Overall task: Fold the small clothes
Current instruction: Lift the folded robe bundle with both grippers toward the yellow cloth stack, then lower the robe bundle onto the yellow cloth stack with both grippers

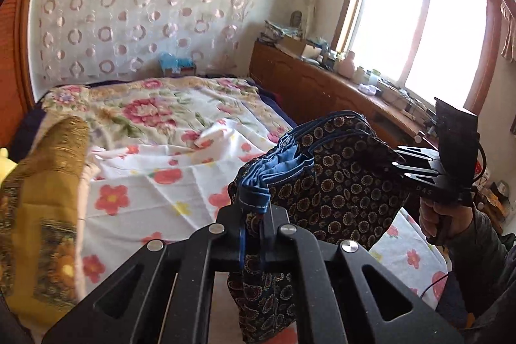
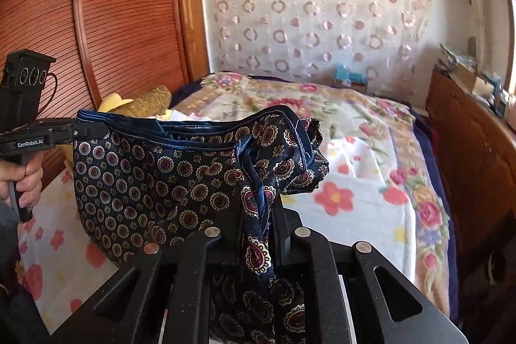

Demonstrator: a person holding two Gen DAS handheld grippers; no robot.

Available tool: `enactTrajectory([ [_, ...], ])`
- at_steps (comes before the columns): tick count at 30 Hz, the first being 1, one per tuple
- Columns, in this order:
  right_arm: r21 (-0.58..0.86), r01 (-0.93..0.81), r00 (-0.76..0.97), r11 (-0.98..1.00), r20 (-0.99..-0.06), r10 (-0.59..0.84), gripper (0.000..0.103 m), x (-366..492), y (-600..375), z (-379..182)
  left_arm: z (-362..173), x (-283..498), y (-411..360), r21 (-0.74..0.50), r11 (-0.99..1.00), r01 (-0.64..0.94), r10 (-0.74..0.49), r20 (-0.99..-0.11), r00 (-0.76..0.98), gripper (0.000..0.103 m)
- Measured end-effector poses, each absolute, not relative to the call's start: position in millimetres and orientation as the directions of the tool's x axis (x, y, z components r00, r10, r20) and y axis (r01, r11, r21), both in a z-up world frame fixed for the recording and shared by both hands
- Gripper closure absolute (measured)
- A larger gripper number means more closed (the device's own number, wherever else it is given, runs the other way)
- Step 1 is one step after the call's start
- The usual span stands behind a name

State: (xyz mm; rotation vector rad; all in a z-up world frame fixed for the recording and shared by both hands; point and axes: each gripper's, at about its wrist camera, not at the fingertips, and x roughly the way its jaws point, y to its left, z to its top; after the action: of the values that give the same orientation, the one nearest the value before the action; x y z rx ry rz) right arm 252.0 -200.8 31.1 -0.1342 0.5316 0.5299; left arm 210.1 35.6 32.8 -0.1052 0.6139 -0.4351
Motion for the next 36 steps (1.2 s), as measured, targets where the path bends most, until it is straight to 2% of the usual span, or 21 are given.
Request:
enactTrajectory([
  [5,-0.010,-0.569,0.717,0.822,-0.495,0.491,0.090,263,-170,39,41,195,72,-0.203,0.932,0.301,-0.362,-0.499,0.787,0.097],
  [12,-0.115,-0.639,0.704,0.761,-0.487,0.517,0.090,295,-123,53,38,190,128,-0.216,0.955,0.205,-0.284,-0.458,0.842,0.097],
  [25,-0.284,-0.702,0.701,0.653,-0.437,0.563,0.090,325,-40,91,23,175,211,-0.306,0.950,0.059,-0.169,-0.345,0.923,0.097],
  [36,-0.405,-0.750,0.661,0.523,-0.488,0.570,0.090,360,51,69,-30,160,254,-0.346,0.933,-0.095,-0.051,-0.390,0.920,0.097],
])
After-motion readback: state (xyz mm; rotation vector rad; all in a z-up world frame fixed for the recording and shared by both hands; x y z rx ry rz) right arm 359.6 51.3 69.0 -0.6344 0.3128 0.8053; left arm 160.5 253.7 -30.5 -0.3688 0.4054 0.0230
